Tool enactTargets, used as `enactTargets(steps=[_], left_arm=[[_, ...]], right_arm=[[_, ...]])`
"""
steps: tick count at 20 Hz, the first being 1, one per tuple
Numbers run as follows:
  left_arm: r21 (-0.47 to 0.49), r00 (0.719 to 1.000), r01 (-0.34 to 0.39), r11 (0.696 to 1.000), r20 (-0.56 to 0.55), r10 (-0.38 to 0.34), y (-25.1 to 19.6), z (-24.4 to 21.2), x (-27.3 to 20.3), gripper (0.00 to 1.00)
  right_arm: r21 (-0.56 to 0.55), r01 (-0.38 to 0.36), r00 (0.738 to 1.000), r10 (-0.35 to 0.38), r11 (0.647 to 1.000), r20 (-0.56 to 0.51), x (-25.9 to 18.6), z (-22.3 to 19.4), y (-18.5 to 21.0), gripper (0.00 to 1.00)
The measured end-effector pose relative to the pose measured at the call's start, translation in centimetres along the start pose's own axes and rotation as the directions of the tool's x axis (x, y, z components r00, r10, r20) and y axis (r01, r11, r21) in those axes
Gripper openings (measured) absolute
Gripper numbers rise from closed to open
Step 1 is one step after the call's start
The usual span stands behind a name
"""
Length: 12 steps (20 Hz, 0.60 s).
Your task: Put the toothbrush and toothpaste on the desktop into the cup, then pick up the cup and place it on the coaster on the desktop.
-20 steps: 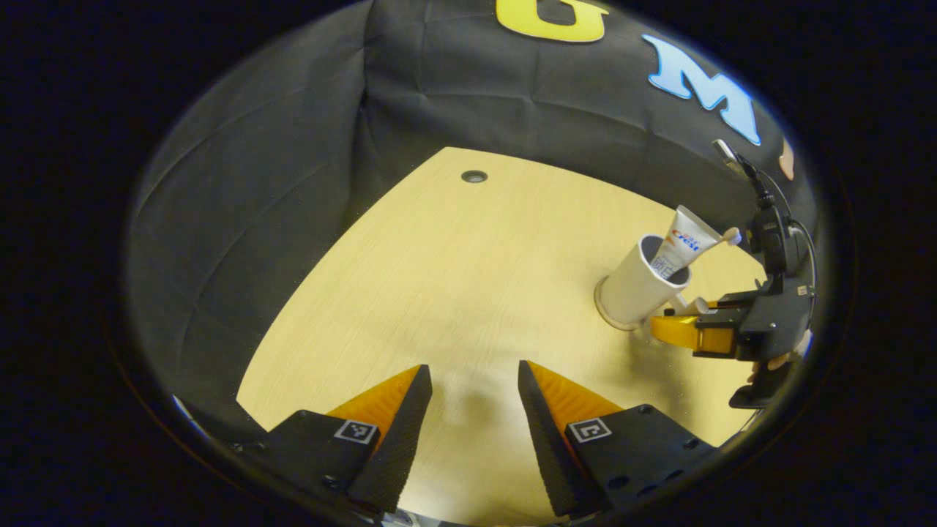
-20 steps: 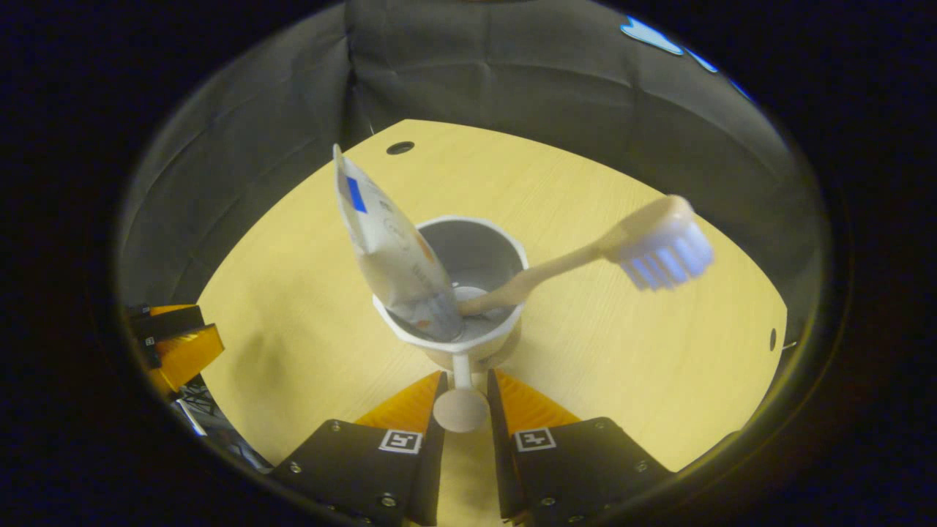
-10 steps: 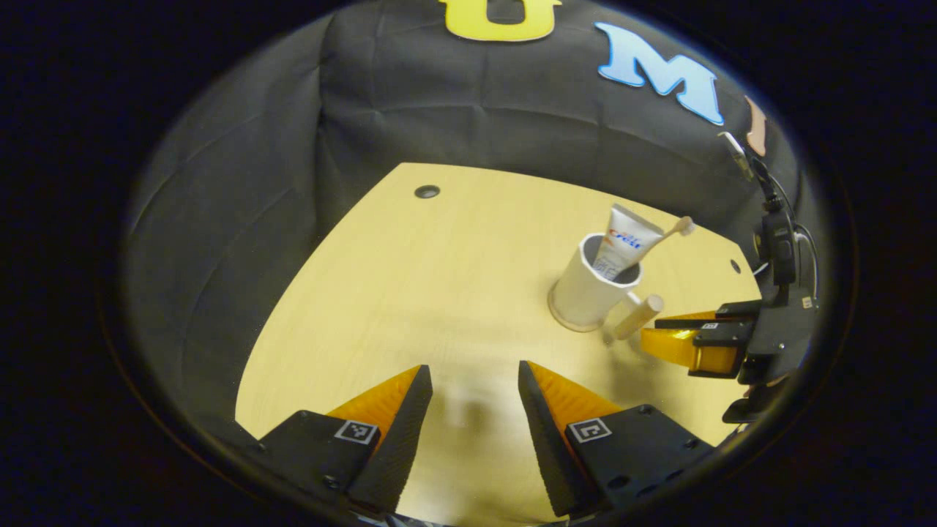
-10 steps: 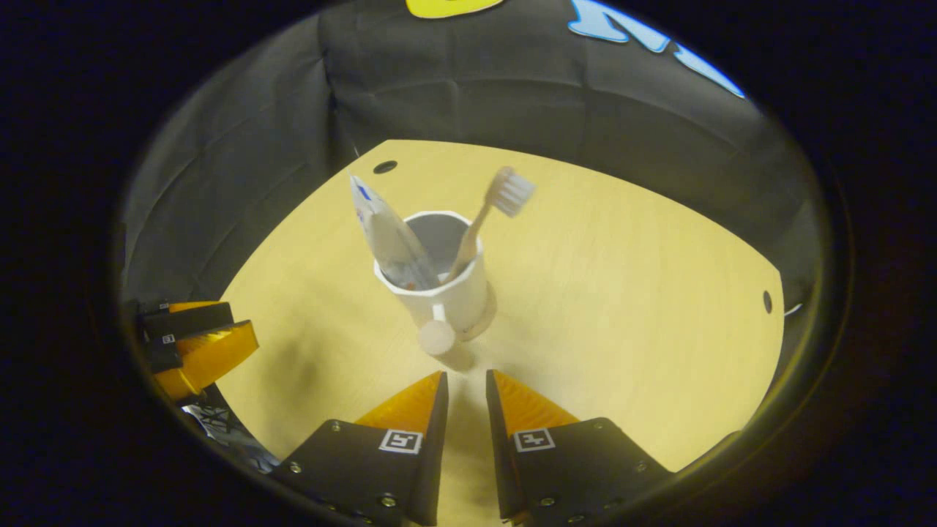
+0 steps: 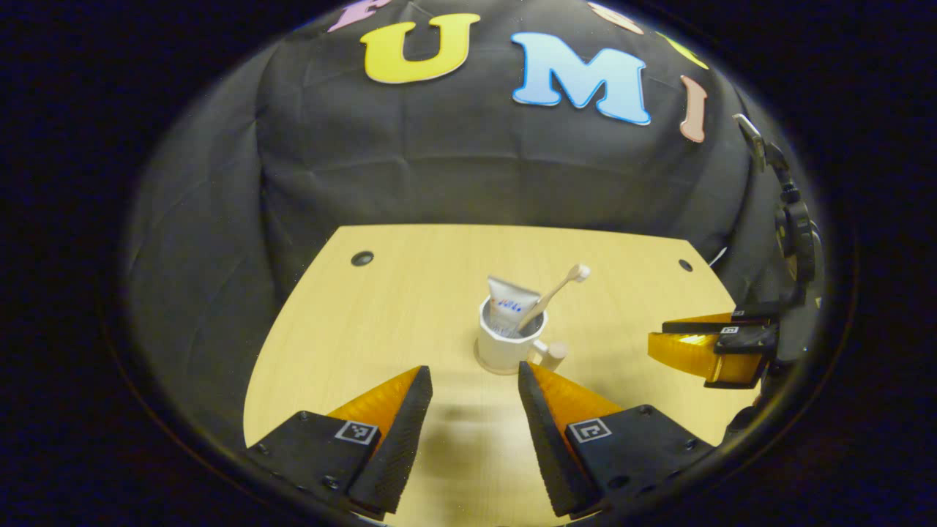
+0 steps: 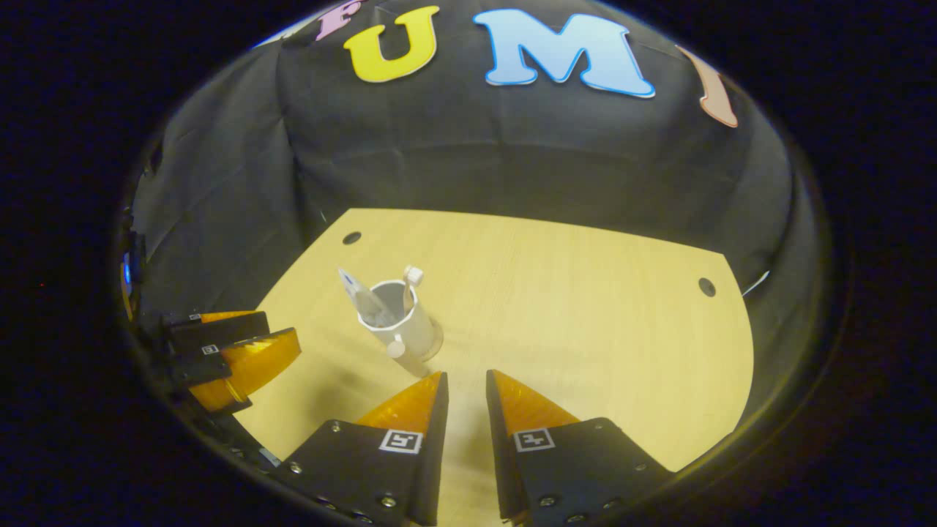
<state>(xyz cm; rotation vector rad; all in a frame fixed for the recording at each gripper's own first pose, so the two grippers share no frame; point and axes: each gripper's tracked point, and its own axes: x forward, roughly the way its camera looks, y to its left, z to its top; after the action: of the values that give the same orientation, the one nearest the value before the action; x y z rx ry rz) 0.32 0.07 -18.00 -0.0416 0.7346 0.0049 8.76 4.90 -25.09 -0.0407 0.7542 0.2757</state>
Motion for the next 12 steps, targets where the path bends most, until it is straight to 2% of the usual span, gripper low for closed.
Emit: enactTargets(steps=[1,2,3,6,7,8,10,12], left_arm=[[0.01,0.999,0.012,1.0,0.031,-0.012,-0.8,1.4,-0.7,0.75],[0.019,0.998,0.024,1.0,0.061,-0.025,-1.8,2.8,-1.3,0.75],[0.027,0.995,0.033,0.999,0.091,-0.035,-2.5,4.1,-2.0,0.79],[0.053,0.979,0.048,0.997,0.195,-0.057,-4.3,9.1,-4.2,0.79],[0.063,0.969,0.053,0.997,0.237,-0.067,-5.0,11.0,-5.5,0.75],[0.074,0.956,0.058,0.996,0.285,-0.077,-5.7,12.7,-6.7,0.79],[0.09,0.919,0.066,0.994,0.382,-0.096,-6.9,16.2,-9.1,0.75],[0.095,0.859,0.081,0.992,0.498,-0.117,-8.4,19.7,-11.9,0.8]], right_arm=[[0.013,0.007,0.999,-0.007,1.0,0.035,-1.2,1.0,-0.3,0.3],[0.024,0.012,0.997,-0.014,1.0,0.07,-2.3,2.2,-0.5,0.3],[0.034,0.019,0.994,-0.022,0.999,0.106,-3.5,3.1,-0.8,0.3],[0.043,0.053,0.971,-0.062,0.998,0.229,-7.3,7.1,-1.6,0.3],[0.046,0.066,0.957,-0.076,0.997,0.279,-8.9,8.7,-2.0,0.3],[0.047,0.079,0.939,-0.09,0.996,0.333,-10.4,10.3,-2.1,0.31],[0.05,0.108,0.89,-0.119,0.993,0.44,-13.3,13.2,-2.5,0.3],[0.056,0.128,0.833,-0.138,0.99,0.536,-16.6,15.3,-2.1,0.32]])
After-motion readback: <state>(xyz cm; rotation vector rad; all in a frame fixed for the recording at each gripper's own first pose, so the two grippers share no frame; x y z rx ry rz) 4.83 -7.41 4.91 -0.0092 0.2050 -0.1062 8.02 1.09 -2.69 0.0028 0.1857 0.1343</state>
